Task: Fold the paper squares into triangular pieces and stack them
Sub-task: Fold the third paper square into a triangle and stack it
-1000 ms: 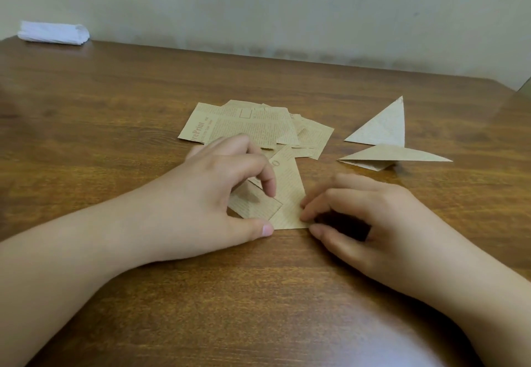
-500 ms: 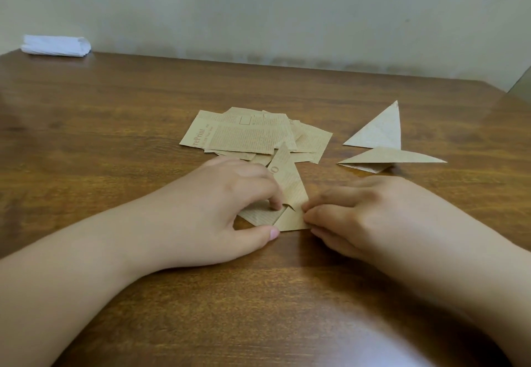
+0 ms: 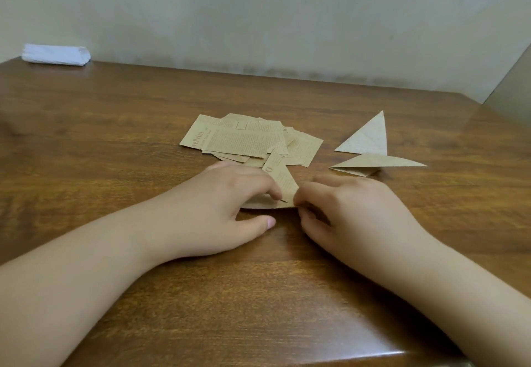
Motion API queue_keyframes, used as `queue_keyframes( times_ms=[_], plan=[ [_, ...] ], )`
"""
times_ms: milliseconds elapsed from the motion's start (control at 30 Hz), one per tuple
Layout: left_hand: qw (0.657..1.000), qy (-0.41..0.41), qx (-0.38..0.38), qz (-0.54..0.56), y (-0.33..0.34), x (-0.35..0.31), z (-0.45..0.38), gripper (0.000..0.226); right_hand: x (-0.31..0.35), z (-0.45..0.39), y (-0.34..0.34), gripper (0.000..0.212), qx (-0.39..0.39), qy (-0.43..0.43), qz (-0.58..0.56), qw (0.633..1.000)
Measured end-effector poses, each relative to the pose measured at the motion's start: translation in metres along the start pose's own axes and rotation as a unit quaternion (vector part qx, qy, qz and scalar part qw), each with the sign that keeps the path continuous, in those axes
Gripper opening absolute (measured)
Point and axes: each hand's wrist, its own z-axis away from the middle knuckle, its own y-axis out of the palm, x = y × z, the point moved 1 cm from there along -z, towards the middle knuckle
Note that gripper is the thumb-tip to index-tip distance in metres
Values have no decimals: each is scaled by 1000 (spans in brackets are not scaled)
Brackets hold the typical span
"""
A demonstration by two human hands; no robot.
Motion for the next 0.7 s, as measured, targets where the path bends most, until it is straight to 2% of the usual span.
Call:
queue_keyframes(
  times_ms=[133,267,367,467,600,700],
  plan=[
    [999,-18,-46,-3,-5,1,0,32,-7,9,-2,19,16,15,-71,997],
    [1000,-6,-26,12,-3,1,0,40,-22,28,-12,10,18,20,-115,993],
    [999,-12,-23,28,-1,-2,0,34,-29,36,-18,6,37,84,-169,981],
    [998,-31,-28,53,-1,-9,-1,8,-28,37,-20,5,57,180,-233,954],
    [991,-96,-30,86,2,-14,-4,9,-28,32,-15,17,61,286,-255,922],
    [980,-162,-38,111,6,-14,-8,20,-24,29,-12,23,50,316,-235,918]
  ],
)
